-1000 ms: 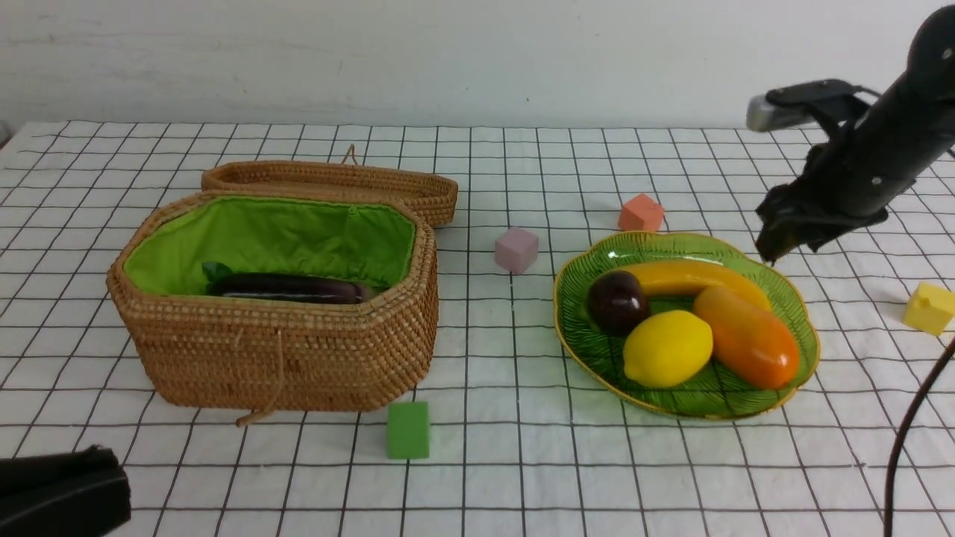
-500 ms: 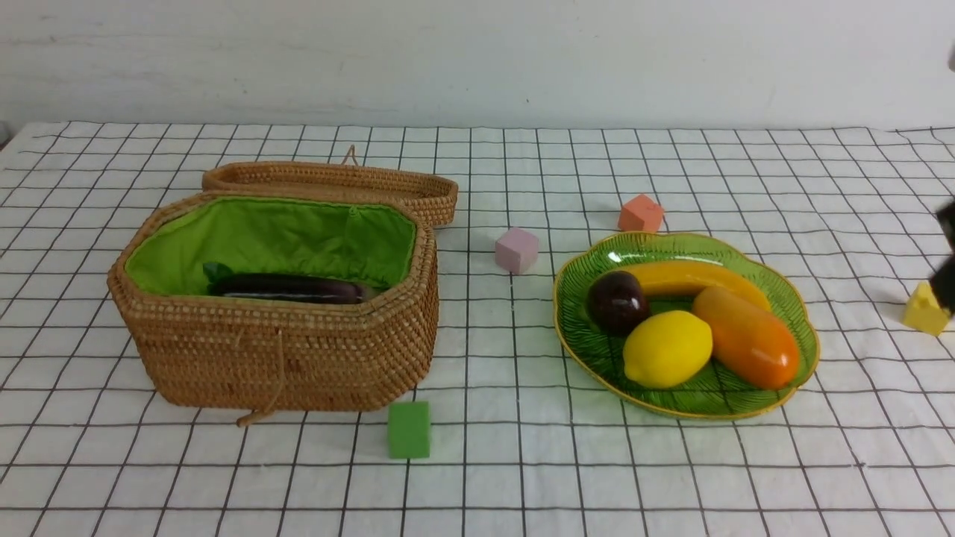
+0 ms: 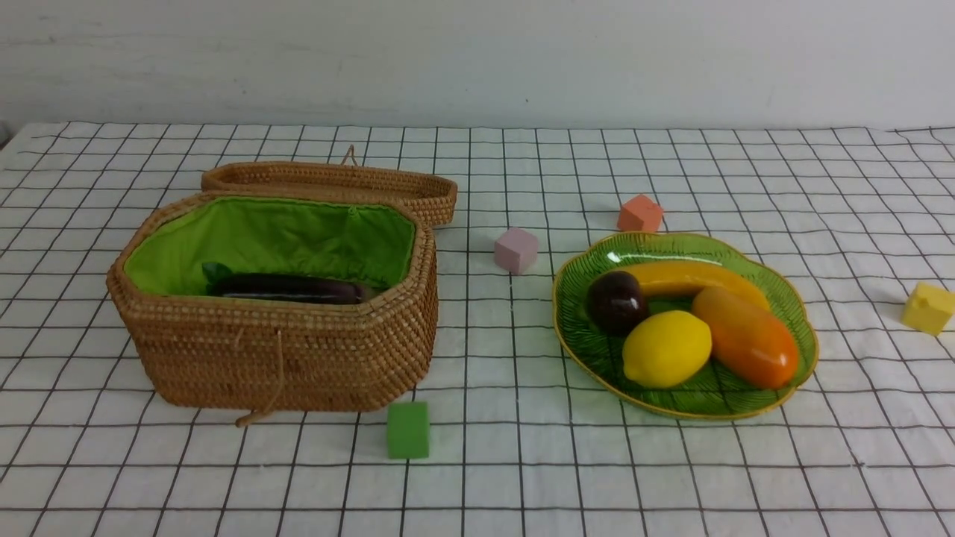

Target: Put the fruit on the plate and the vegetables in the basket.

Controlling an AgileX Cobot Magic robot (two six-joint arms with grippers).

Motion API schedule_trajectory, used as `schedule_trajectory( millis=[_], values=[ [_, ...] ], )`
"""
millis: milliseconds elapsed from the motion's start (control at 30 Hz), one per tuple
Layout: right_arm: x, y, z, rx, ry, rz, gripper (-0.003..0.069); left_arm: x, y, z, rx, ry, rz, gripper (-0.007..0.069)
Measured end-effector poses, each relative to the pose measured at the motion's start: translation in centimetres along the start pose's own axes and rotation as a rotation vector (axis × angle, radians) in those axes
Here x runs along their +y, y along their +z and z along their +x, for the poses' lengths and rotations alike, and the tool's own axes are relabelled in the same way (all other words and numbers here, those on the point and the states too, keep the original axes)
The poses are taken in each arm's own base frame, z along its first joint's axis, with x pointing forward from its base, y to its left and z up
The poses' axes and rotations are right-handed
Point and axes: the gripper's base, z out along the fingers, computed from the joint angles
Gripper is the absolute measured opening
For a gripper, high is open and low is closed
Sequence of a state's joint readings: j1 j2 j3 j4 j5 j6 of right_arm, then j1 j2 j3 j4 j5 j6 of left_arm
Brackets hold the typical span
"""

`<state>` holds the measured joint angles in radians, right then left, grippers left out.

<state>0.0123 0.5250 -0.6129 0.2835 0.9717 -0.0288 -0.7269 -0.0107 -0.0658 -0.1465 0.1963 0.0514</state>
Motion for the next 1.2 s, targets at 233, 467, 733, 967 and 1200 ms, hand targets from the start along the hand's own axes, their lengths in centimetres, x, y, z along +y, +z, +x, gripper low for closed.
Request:
schedule_trajectory(
  millis=[233,467,733,967,1200],
  values=[
    [-0.4,-0.2,1.0,-0.056,0.004,0.027,0.0028,0.1,0.2,2.1,0.113,-0.002,-0.001,-0.0013],
    [-1.0,-0.1,1.1,-0.051,-0.038,0.088,0.0036,0.1,0.2,2.9,0.165,-0.002,0.0,-0.0013],
    [-2.7,1.8,4.6,-0.425,-0.112,0.134,-0.0008,0.1,0.2,3.0,0.177,-0.002,0.001,-0.0013],
    [-4.8,6.2,10.3,-0.52,-0.139,0.156,-0.0008,0.1,0.2,3.0,0.18,-0.002,0.002,-0.0013],
    [-4.9,6.2,10.5,-0.503,-0.126,0.16,-0.0008,0.1,0.2,3.1,0.184,-0.002,0.002,-0.0011]
  ],
)
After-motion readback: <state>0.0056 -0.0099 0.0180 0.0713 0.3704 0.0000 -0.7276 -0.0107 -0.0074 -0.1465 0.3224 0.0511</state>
